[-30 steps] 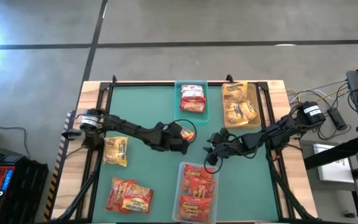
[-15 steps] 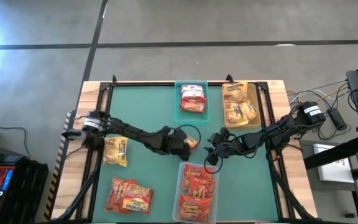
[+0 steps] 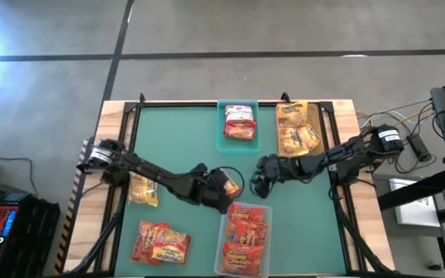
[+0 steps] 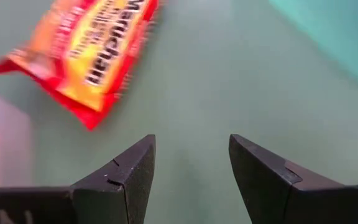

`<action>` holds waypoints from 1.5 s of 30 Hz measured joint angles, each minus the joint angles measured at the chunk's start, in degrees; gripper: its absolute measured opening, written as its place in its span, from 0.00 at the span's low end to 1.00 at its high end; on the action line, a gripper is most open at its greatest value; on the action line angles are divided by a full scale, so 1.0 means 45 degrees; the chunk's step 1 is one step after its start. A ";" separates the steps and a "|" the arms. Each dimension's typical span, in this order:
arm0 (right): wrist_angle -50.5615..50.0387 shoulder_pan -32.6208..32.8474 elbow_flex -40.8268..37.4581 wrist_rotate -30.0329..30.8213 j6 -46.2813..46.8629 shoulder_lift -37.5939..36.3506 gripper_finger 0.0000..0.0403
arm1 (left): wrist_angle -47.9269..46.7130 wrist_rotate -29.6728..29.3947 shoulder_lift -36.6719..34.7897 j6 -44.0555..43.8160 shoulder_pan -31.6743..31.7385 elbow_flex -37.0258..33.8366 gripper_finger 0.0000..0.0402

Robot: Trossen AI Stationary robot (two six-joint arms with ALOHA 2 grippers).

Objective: Sort Maruchan noodles
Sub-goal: Put the top red noodle pack into the transparent green bin

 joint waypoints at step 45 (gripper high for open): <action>0.1907 -0.1001 0.0028 -0.1896 0.0076 0.0007 0.58 | 0.1581 -0.1501 0.0647 -0.5083 -0.1513 -0.3015 0.19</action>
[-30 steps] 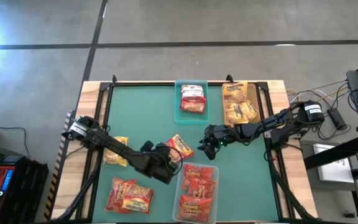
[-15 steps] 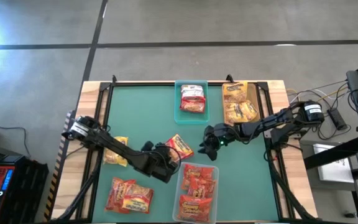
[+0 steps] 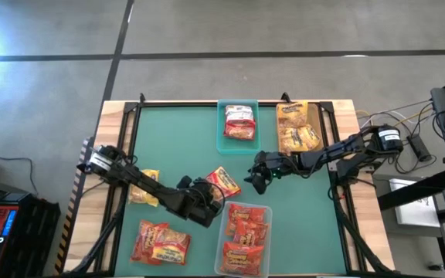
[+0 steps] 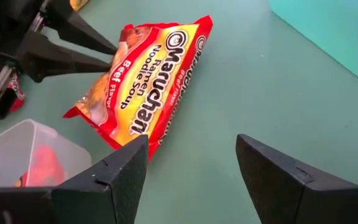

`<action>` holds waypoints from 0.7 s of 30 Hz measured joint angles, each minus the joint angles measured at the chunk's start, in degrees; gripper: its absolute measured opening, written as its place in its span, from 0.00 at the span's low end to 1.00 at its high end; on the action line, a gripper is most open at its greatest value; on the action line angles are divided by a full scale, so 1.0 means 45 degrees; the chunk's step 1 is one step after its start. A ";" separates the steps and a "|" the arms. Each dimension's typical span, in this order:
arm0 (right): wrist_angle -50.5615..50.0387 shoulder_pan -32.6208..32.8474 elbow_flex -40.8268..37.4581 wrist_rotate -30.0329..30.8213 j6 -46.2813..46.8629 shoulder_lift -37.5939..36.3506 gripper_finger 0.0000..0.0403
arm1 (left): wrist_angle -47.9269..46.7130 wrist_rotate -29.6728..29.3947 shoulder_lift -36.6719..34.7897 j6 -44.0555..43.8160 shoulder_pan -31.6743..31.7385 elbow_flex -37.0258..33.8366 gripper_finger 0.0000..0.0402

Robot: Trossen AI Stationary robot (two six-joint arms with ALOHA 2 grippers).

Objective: Sort Maruchan noodles
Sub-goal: Put the top red noodle pack into the transparent green bin

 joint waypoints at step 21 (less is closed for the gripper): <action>-0.2841 -0.0189 0.0010 -0.0029 -0.0480 -0.1155 0.58 | -0.2400 0.0555 -0.0437 0.0657 -0.0238 0.1628 0.19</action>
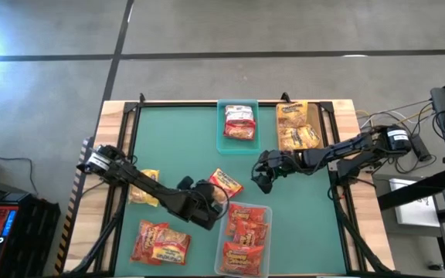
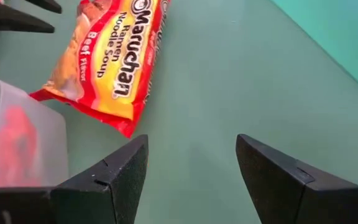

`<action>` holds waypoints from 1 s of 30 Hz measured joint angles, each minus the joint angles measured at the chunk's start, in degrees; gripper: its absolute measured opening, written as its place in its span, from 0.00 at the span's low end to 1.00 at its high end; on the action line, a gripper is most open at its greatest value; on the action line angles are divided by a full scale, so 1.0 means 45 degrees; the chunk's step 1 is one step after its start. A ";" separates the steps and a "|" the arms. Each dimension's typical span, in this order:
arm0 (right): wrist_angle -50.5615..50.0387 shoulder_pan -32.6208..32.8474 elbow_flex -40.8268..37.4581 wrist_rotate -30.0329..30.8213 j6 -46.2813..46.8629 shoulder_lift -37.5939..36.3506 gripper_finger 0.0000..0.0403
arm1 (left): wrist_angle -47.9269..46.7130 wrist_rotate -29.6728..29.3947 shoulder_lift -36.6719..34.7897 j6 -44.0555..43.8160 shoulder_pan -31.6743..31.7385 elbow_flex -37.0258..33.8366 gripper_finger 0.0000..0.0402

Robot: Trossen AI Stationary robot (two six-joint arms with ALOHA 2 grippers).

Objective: Sort Maruchan noodles
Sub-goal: Put the top red noodle pack into the transparent green bin

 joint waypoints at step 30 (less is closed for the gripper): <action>-0.0126 -0.0058 0.0005 0.1768 -0.1020 0.0087 0.58 | 0.2829 0.0061 0.0362 0.2963 0.1899 -0.0599 0.19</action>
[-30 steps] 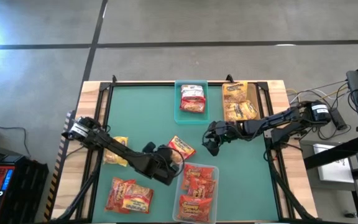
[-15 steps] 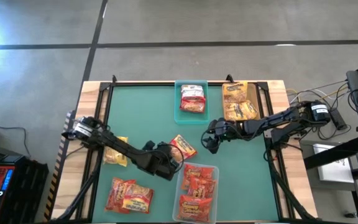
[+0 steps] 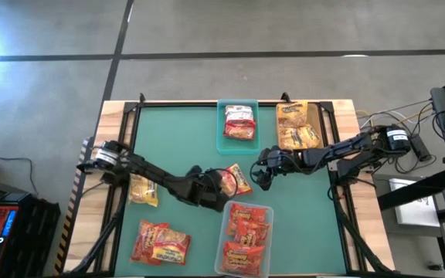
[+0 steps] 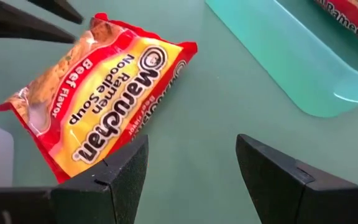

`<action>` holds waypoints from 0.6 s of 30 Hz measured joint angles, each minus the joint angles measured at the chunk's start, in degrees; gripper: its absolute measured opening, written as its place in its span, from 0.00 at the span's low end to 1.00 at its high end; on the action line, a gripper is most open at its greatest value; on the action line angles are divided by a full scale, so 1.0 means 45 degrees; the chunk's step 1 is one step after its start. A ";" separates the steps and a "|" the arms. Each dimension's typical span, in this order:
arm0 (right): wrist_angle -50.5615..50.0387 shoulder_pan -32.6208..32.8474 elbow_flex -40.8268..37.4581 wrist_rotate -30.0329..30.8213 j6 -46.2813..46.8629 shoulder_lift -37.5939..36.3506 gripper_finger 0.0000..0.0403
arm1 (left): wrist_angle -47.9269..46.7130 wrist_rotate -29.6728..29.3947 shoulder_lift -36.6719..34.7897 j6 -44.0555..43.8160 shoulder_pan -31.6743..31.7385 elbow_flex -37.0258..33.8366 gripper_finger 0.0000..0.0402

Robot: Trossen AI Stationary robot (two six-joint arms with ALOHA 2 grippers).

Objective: Sort Maruchan noodles
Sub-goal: Put the top red noodle pack into the transparent green bin

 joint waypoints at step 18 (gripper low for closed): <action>0.0833 -0.0083 -0.0010 -0.2207 0.0711 0.0028 0.64 | 0.0832 0.1266 0.0408 0.1600 -0.0030 0.0441 0.19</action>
